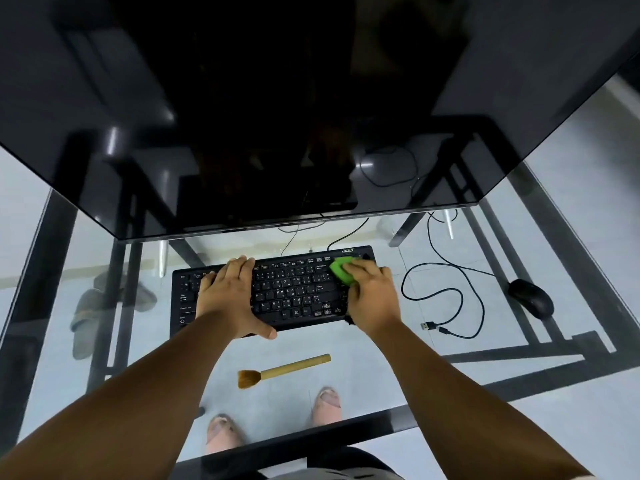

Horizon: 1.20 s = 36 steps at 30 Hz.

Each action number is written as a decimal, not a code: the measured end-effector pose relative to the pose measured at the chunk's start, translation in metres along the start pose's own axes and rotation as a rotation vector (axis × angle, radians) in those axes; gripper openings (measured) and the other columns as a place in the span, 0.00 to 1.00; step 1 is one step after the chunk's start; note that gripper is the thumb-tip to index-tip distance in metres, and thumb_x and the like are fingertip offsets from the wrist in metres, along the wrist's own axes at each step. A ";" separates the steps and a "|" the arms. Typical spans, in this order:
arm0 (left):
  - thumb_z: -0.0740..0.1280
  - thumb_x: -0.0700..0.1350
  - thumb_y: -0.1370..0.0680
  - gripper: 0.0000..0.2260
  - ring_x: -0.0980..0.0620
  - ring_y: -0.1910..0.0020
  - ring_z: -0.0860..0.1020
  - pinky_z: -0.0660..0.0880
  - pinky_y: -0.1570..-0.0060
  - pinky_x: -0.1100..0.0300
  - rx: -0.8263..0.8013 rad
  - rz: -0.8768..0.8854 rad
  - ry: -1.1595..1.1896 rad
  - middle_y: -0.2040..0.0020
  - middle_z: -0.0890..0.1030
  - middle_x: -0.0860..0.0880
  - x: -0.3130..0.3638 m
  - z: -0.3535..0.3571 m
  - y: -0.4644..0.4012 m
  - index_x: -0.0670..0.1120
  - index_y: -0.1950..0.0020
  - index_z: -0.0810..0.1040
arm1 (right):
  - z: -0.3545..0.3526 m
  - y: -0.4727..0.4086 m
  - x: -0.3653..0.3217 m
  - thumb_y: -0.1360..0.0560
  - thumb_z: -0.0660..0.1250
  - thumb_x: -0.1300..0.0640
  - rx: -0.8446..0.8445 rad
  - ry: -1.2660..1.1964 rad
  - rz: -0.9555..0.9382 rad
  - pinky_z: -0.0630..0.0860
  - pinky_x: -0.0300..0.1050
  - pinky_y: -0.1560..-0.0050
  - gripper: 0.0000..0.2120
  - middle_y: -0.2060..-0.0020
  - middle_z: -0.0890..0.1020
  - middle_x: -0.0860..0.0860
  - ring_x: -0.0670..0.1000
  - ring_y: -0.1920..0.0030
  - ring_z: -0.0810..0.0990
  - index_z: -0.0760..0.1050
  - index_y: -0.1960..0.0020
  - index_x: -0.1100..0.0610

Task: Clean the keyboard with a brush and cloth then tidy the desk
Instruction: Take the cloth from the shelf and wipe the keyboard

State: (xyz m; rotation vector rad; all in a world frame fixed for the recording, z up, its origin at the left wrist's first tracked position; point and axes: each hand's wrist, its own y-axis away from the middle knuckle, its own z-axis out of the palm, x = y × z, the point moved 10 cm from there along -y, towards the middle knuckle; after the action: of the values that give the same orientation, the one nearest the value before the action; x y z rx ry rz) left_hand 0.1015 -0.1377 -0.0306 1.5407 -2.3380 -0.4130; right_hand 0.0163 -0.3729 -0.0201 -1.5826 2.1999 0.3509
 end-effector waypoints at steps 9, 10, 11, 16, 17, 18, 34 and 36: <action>0.73 0.73 0.47 0.66 0.51 0.22 0.49 0.47 0.24 0.47 0.003 -0.009 -0.003 0.20 0.47 0.52 -0.001 0.005 0.000 0.50 0.21 0.41 | -0.013 0.021 0.028 0.26 0.69 0.60 0.055 -0.467 0.213 0.70 0.36 0.38 0.22 0.40 0.71 0.46 0.45 0.41 0.75 0.72 0.33 0.52; 0.73 0.73 0.46 0.65 0.51 0.22 0.48 0.47 0.24 0.46 -0.005 -0.008 -0.006 0.20 0.46 0.52 -0.001 0.007 0.000 0.50 0.21 0.40 | -0.015 0.023 0.036 0.28 0.71 0.60 0.071 -0.486 0.287 0.73 0.36 0.43 0.21 0.43 0.72 0.47 0.48 0.46 0.78 0.73 0.36 0.52; 0.73 0.73 0.45 0.65 0.50 0.21 0.47 0.46 0.24 0.46 -0.010 -0.007 -0.004 0.20 0.45 0.51 -0.001 0.008 0.000 0.50 0.21 0.40 | -0.016 0.025 0.043 0.29 0.73 0.58 0.057 -0.498 0.352 0.73 0.35 0.49 0.19 0.47 0.74 0.48 0.49 0.50 0.79 0.73 0.40 0.51; 0.65 0.70 0.31 0.43 0.50 0.23 0.57 0.51 0.26 0.44 0.155 -0.019 0.199 0.22 0.58 0.51 0.002 -0.003 0.007 0.52 0.23 0.57 | -0.001 0.032 0.056 0.35 0.78 0.46 -0.239 -0.415 0.452 0.73 0.39 0.62 0.17 0.64 0.80 0.48 0.49 0.60 0.80 0.75 0.55 0.52; 0.64 0.68 0.28 0.36 0.50 0.25 0.61 0.54 0.28 0.44 0.211 -0.033 0.274 0.24 0.64 0.51 0.004 -0.008 0.007 0.53 0.25 0.62 | 0.000 0.033 0.055 0.34 0.78 0.47 -0.265 -0.400 0.441 0.71 0.39 0.64 0.15 0.67 0.79 0.47 0.49 0.63 0.79 0.76 0.57 0.53; 0.63 0.65 0.25 0.30 0.49 0.28 0.66 0.57 0.31 0.44 0.250 -0.035 0.340 0.28 0.70 0.52 0.008 -0.013 0.006 0.53 0.27 0.66 | 0.000 0.032 0.054 0.33 0.78 0.49 -0.272 -0.400 0.430 0.70 0.38 0.65 0.13 0.69 0.78 0.46 0.48 0.66 0.77 0.77 0.59 0.54; 0.67 0.53 0.23 0.17 0.56 0.41 0.77 0.71 0.39 0.63 -0.258 0.153 1.251 0.41 0.79 0.53 0.118 -0.013 0.001 0.50 0.35 0.75 | -0.042 0.018 0.038 0.25 0.71 0.63 -0.408 -0.800 0.162 0.78 0.46 0.47 0.08 0.51 0.84 0.50 0.51 0.52 0.82 0.81 0.49 0.52; 0.71 0.51 0.28 0.17 0.53 0.45 0.81 0.75 0.42 0.62 -0.343 0.186 1.326 0.45 0.83 0.49 0.122 -0.011 0.009 0.47 0.42 0.79 | -0.045 0.017 0.027 0.24 0.69 0.63 -0.444 -0.831 0.132 0.77 0.44 0.48 0.07 0.52 0.85 0.52 0.50 0.51 0.82 0.81 0.48 0.54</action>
State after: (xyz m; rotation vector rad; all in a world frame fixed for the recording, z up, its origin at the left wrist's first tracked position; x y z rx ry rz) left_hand 0.0533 -0.2474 -0.0047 0.9033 -1.2342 0.2254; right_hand -0.0149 -0.4098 0.0069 -1.1488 1.6161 1.3357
